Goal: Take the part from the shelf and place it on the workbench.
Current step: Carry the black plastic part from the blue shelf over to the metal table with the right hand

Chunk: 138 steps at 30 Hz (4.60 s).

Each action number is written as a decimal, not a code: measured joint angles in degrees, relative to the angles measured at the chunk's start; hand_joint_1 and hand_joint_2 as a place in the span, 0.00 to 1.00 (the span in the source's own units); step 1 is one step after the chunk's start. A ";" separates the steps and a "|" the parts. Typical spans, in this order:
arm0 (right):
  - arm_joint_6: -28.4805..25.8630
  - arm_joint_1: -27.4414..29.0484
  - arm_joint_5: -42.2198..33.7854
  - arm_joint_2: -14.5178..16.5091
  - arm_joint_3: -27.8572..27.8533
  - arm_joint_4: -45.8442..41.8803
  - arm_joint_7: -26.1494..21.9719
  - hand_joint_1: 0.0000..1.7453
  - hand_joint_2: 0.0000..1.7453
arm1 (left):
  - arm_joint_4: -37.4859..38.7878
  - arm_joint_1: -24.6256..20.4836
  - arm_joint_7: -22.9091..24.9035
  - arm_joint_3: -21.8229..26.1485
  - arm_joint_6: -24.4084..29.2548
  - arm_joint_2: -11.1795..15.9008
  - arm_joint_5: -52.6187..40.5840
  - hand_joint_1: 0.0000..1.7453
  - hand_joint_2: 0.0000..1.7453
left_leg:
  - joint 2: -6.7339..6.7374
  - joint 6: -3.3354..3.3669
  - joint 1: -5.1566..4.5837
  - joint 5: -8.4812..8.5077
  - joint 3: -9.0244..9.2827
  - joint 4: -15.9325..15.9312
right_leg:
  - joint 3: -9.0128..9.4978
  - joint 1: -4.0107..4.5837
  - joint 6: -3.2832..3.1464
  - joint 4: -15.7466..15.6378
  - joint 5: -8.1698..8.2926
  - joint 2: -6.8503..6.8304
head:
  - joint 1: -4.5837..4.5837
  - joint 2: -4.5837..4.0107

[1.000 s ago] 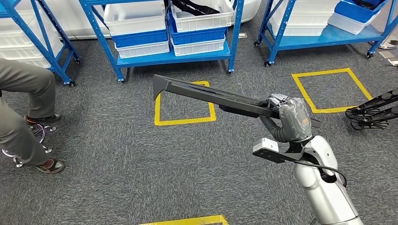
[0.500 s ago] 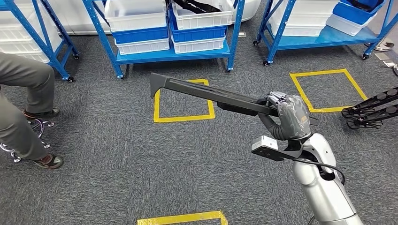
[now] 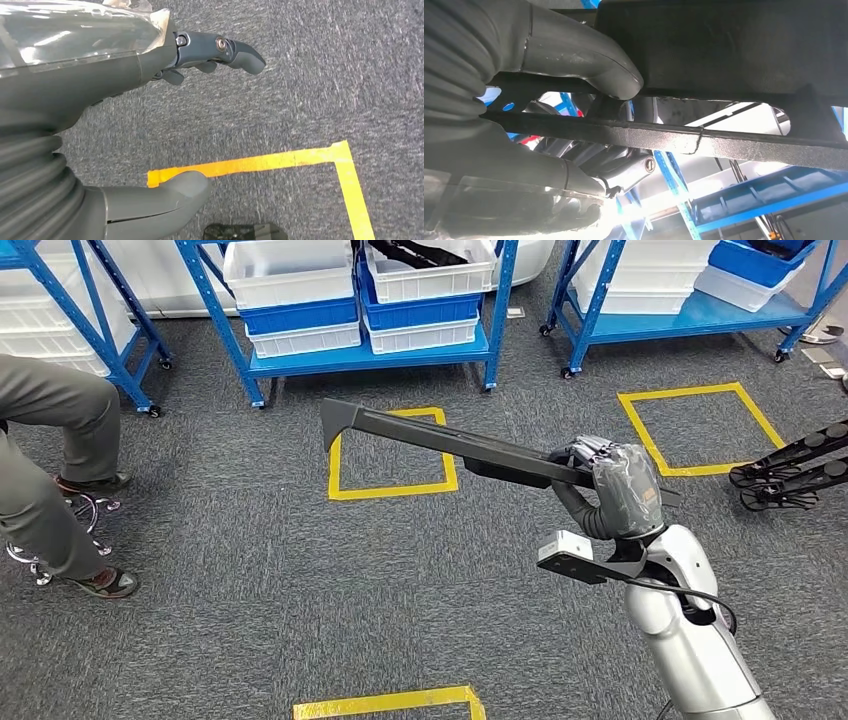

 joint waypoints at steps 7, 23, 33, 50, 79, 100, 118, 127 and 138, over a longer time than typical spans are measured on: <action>-0.22 0.00 0.15 0.11 0.05 0.00 -0.01 1.00 1.00 | 0.02 0.07 0.29 0.00 0.02 -0.05 -0.15 0.00 1.00 | -0.05 -1.00 0.75 -4.94 -4.38 11.53 | -0.71 0.12 -1.00 -0.02 0.50 -0.06 | -0.10 0.00; 0.02 -0.23 -0.06 0.50 0.32 0.04 0.45 1.00 1.00 | 0.06 0.10 0.48 0.02 0.12 -0.38 0.02 0.00 1.00 | -0.26 1.50 -1.52 0.44 1.82 -2.13 | -1.32 0.93 1.24 -1.15 1.90 -0.12 | 0.07 0.00; 0.38 -0.69 0.29 0.97 0.45 -0.02 0.76 1.00 1.00 | 0.08 0.10 0.19 0.02 0.11 -0.64 0.27 0.00 1.00 | 0.08 3.92 -1.11 1.62 1.92 -3.37 | -5.60 0.46 1.49 7.71 -2.64 -0.15 | 0.38 0.00; 0.38 -0.20 0.94 1.48 0.42 -0.11 1.33 1.00 1.00 | 0.09 0.12 0.20 0.00 -0.05 -0.64 -0.34 0.00 1.00 | 0.32 -0.26 -0.06 -7.64 -4.72 12.73 | -0.46 0.57 -1.25 -1.36 1.53 1.00 | 0.23 0.00; 1.13 0.57 1.58 2.15 -0.09 -0.57 1.35 1.00 1.00 | 0.11 0.15 0.32 0.02 -0.07 -0.44 -0.15 0.00 1.00 | 1.00 -0.95 0.37 -6.83 -0.96 7.22 | -1.23 0.35 -1.13 -1.39 2.28 0.46 | 0.33 0.00; 1.09 0.25 4.20 3.29 1.11 -0.42 2.13 1.00 1.00 | 0.20 0.82 -0.43 0.92 0.05 0.42 1.81 0.00 1.00 | 4.54 1.83 0.14 -0.08 3.76 -3.48 | -5.00 0.03 2.22 6.24 -0.46 -1.63 | 0.76 0.00; -0.28 3.89 2.66 -0.52 -0.05 -2.90 3.33 1.00 1.00 | 0.39 1.11 0.19 1.45 -0.34 0.40 0.05 0.00 1.00 | -5.46 0.10 1.04 -1.89 3.39 -0.83 | -2.24 0.55 -0.32 -0.69 2.70 6.20 | 0.36 0.00; -1.78 9.41 2.52 -2.62 -2.84 -6.60 3.91 1.00 1.00 | 0.39 -0.30 1.26 0.35 -0.93 0.08 -1.99 0.00 1.00 | 1.56 2.31 0.27 -0.49 3.89 -3.20 | -10.83 0.55 1.16 14.80 -3.56 0.57 | 0.83 0.00; -1.77 10.48 3.04 -3.16 -4.20 -7.34 4.19 1.00 1.00 | 0.36 -1.82 1.83 -0.15 -0.97 -0.09 -2.03 0.00 1.00 | 5.33 0.01 0.15 -3.56 3.23 -0.09 | -1.22 0.32 0.20 -1.26 1.96 -1.21 | 0.59 0.00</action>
